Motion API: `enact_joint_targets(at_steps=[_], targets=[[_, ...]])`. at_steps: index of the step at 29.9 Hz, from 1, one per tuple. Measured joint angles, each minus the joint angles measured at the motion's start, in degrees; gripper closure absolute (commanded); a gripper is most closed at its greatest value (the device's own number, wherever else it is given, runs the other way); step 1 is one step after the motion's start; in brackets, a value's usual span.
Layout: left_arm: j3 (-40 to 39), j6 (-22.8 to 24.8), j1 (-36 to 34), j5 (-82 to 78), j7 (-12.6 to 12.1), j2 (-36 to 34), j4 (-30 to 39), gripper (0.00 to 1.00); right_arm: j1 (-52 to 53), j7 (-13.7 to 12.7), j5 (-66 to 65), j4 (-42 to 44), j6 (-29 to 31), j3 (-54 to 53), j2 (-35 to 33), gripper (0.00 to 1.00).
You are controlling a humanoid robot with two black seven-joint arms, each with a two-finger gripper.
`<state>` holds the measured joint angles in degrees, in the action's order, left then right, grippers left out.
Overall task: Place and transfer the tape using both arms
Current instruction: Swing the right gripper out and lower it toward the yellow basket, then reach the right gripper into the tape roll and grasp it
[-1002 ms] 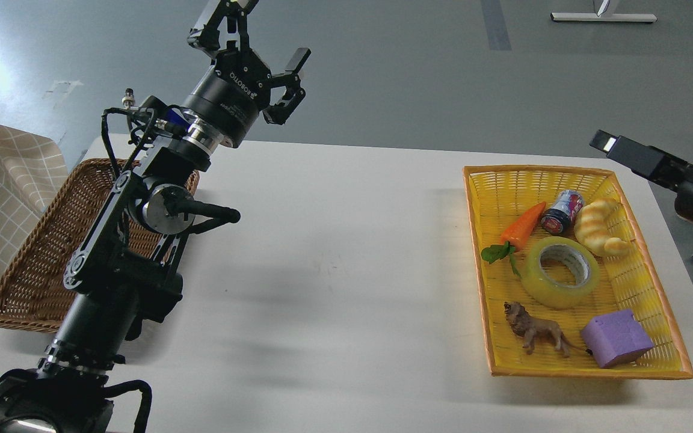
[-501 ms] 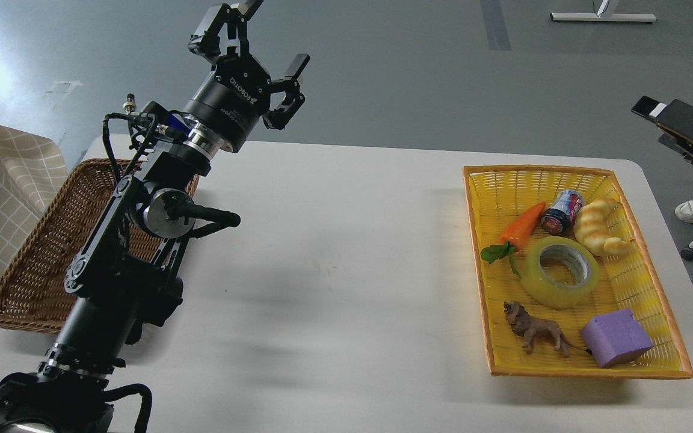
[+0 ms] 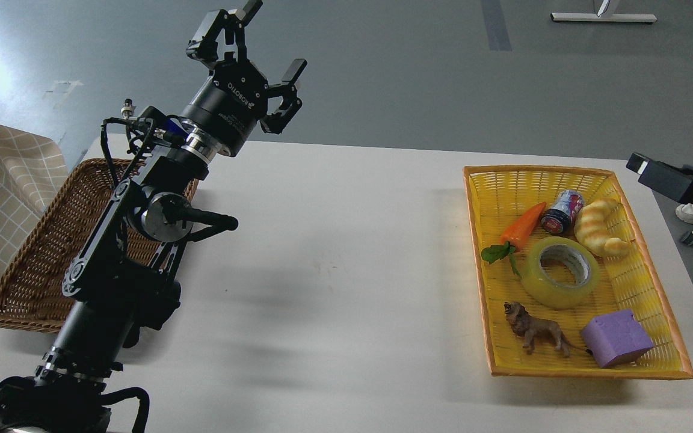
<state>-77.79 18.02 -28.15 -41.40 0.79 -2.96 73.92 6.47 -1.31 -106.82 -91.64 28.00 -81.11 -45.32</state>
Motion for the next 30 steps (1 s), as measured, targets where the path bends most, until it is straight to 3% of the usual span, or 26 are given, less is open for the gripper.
enact_joint_targets(at_steps=[13, 25, 30], targets=[[0.0, 0.0, 0.7, 0.0, 0.0, 0.0, 0.0, 0.02, -0.4, -2.6, -8.8, 3.8, 0.0, 5.9, 8.9, 0.04], [0.0, 0.1, 0.7, 0.1, 0.0, 0.0, 0.0, 0.02, -0.4, -6.1, -10.0, 6.2, 0.0, 9.1, 12.4, 0.06], [-0.3, 0.0, 0.8, 0.1, 0.0, 0.0, -0.1, 0.02, -0.4, -6.4, -11.5, 6.9, 0.0, 10.0, 13.3, 0.14]])
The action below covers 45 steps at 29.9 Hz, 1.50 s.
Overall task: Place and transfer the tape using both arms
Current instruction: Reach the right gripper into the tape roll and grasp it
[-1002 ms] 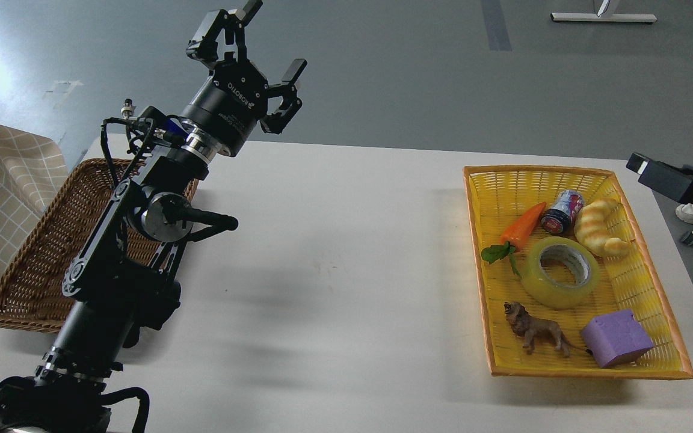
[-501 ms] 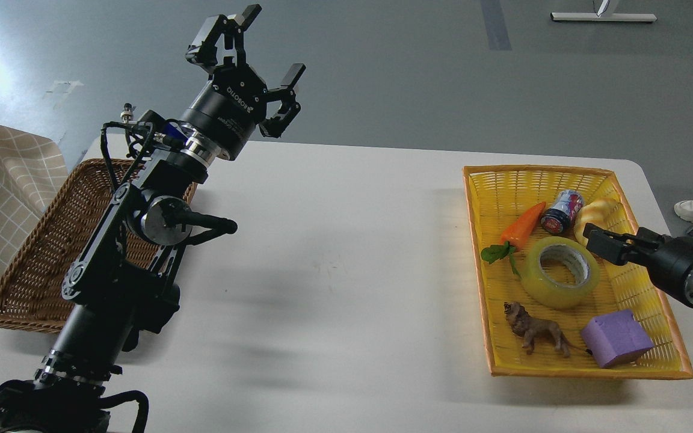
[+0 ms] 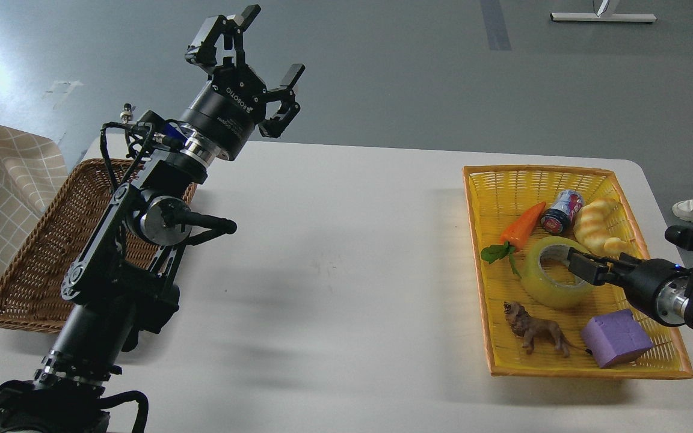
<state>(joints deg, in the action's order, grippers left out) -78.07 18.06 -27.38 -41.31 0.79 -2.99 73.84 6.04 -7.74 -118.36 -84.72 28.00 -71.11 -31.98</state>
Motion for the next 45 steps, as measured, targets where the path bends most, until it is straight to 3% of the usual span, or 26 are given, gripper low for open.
enact_joint_targets(at_steps=[10, 17, 33, 36, 45], targets=[[-0.6, 0.0, 0.0, 0.0, 0.0, -0.1, 0.0, 0.02, 0.3, -0.2, -2.3, 1.2, 0.0, 1.4, 1.4, 0.19], [-0.6, 0.0, 0.0, 0.0, 0.0, -0.8, 0.0, 0.02, 0.4, -1.8, -2.3, 2.0, 0.0, 1.8, 1.6, 0.23], [-0.6, 0.0, 0.1, 0.0, 0.0, -1.3, -0.1, 0.02, 0.5, -2.0, -3.7, 2.8, 0.0, 3.8, 2.0, 0.9], [-0.6, 0.0, 0.1, 0.0, 0.0, -1.3, -0.1, 0.02, 0.5, -2.0, -3.7, 2.8, 0.0, 3.8, 2.0, 0.96], [-0.6, 0.0, 0.1, 0.0, 0.0, -1.3, -0.3, 0.02, 0.2, -2.0, -3.3, 2.6, 0.0, 3.8, 2.0, 0.96]])
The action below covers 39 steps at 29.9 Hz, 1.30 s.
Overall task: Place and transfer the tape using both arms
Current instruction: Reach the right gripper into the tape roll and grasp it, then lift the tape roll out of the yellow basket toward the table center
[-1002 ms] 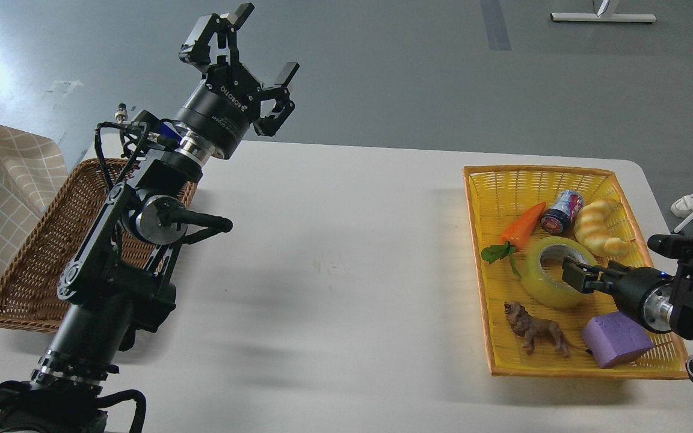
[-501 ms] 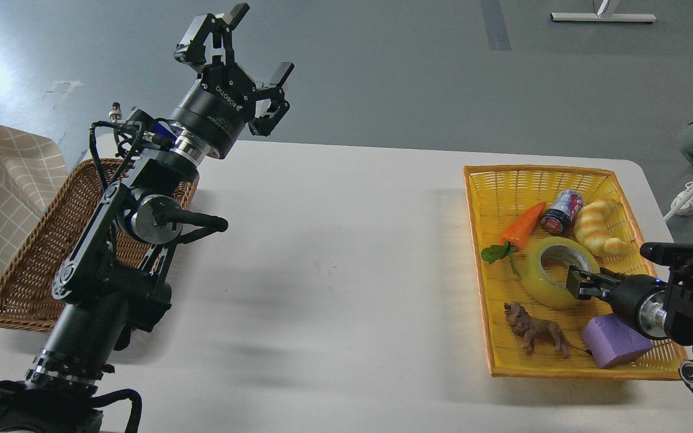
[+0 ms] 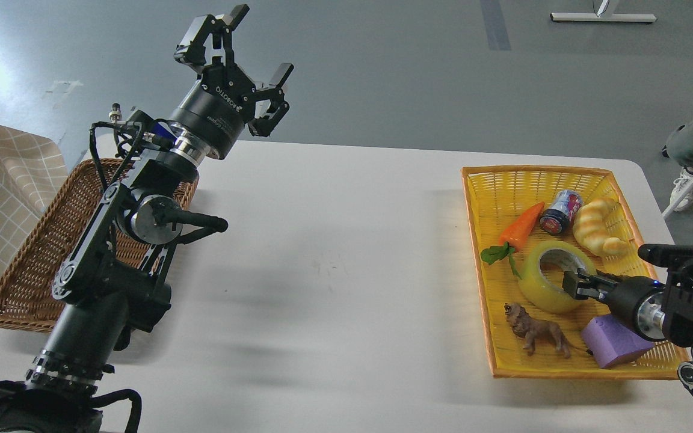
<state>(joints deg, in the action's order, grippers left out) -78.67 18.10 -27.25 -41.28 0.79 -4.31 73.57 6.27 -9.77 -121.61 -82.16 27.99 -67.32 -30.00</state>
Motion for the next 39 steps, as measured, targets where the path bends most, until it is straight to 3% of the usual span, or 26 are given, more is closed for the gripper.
enact_joint_targets(at_steps=[1, 17, 27, 39], targets=[[0.0, 0.0, 0.0, 0.0, 0.0, 0.0, 0.0, 0.02, 0.0, 0.0, 0.1, -0.1, 0.0, 0.0, 0.0, 1.0], [0.0, 0.0, 0.0, 0.0, 0.0, 0.0, 0.0, 0.02, 0.9, 0.4, 1.9, -3.1, 0.0, -2.0, -2.2, 1.0], [0.0, 0.0, 0.0, 0.0, 0.0, -0.5, 0.0, 0.02, 14.2, 0.2, 8.6, -3.2, 0.0, -3.0, -2.0, 1.0], [-0.1, -0.1, -0.2, 0.0, 0.0, -0.7, 0.3, 0.02, 31.3, 0.0, 8.7, 3.6, 0.0, 11.9, 11.3, 1.0]])
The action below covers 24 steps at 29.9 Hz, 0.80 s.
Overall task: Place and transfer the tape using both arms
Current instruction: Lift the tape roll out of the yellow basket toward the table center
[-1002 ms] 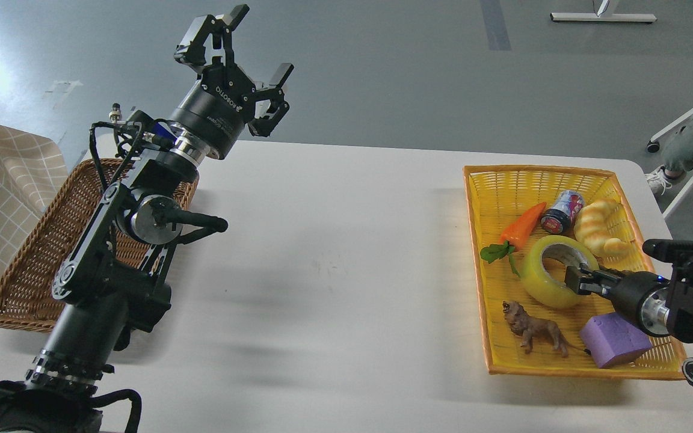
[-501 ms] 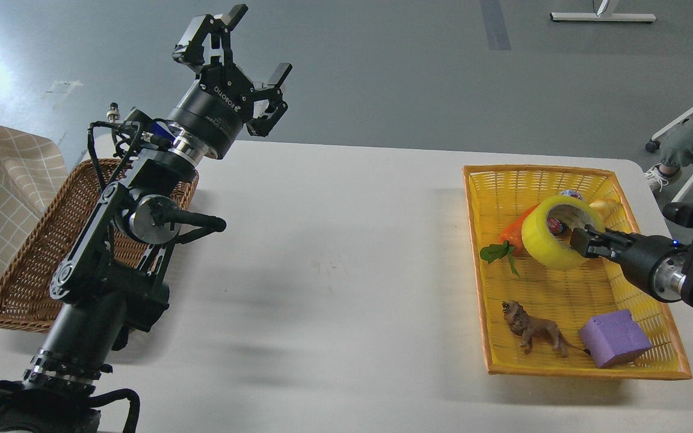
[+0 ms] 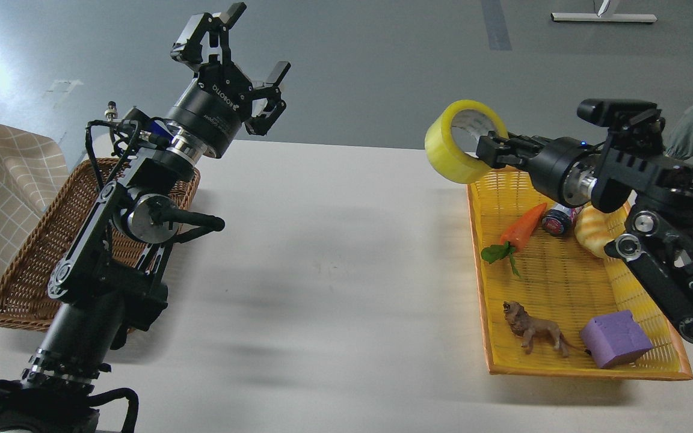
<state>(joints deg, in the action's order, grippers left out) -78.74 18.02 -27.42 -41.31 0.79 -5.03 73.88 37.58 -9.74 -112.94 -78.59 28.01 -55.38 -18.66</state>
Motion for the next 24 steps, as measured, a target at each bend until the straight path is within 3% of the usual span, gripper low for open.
enact_joint_targets(at_steps=[14, 24], targets=[[-0.8, 0.0, 0.0, 0.0, 0.0, -0.8, 0.0, 0.02, 7.2, 0.0, -2.5, 12.5, 0.0, 14.5, 17.8, 1.0], [-2.7, 0.0, 0.2, 0.0, 0.0, -1.1, 0.0, 0.02, 5.9, 0.1, -5.9, 16.7, 0.0, 20.3, 18.6, 1.0]])
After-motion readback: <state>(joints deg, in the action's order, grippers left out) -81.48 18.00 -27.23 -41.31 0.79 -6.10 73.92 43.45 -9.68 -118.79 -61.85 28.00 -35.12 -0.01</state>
